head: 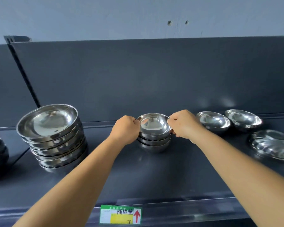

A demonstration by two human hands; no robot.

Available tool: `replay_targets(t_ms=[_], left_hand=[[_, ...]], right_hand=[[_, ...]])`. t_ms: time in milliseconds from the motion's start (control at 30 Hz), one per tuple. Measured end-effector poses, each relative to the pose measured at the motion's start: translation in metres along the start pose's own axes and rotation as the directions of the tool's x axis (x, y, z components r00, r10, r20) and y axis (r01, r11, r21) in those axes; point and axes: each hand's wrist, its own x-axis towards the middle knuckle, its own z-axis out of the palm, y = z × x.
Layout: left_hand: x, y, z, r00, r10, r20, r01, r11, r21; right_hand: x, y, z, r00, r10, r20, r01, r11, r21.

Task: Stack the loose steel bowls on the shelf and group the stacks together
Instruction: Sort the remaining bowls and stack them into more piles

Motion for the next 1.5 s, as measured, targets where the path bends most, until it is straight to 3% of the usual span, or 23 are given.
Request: replay_targets(t_ms=[133,300,433,567,800,1100,1500], left_hand=[[0.000,0.007,-0.003,0.996,0.085,-0.020,-0.080,0.981,0.175],[-0.010,0.040,0.000,0.949,0.314,-0.023,-0.286,0.891,0.353],[-0.022,0.078,0.019,0.894,0.443,0.066,-0.431,0.812,0.393],[-0.028,0.113,0.053,0.860,0.475,0.185,-0.508,0.770,0.386],[-0.019,0.151,0.124,0.902,0.348,0.254,-0.419,0.847,0.327],[0.000,0.172,0.180,0.962,0.160,0.221,-0.228,0.916,0.330],[-0.023,0.174,0.181,0.970,0.191,0.151,-0.234,0.901,0.365]], right_hand=[[-0.008,0.002,-0.005,0.998,-0.066,-0.010,0.066,0.998,-0.023],[-0.021,0.017,-0.020,0.989,-0.140,-0.057,0.130,0.980,-0.148],[-0.031,0.043,-0.042,0.979,-0.196,-0.055,0.175,0.949,-0.264],[-0.038,0.078,-0.070,0.971,-0.227,-0.076,0.185,0.912,-0.366],[-0.037,0.157,-0.124,0.991,-0.126,-0.046,0.100,0.921,-0.376],[-0.038,0.230,-0.163,0.999,0.013,0.052,0.005,0.941,-0.338],[-0.037,0.251,-0.147,0.994,0.030,0.106,-0.005,0.973,-0.229]])
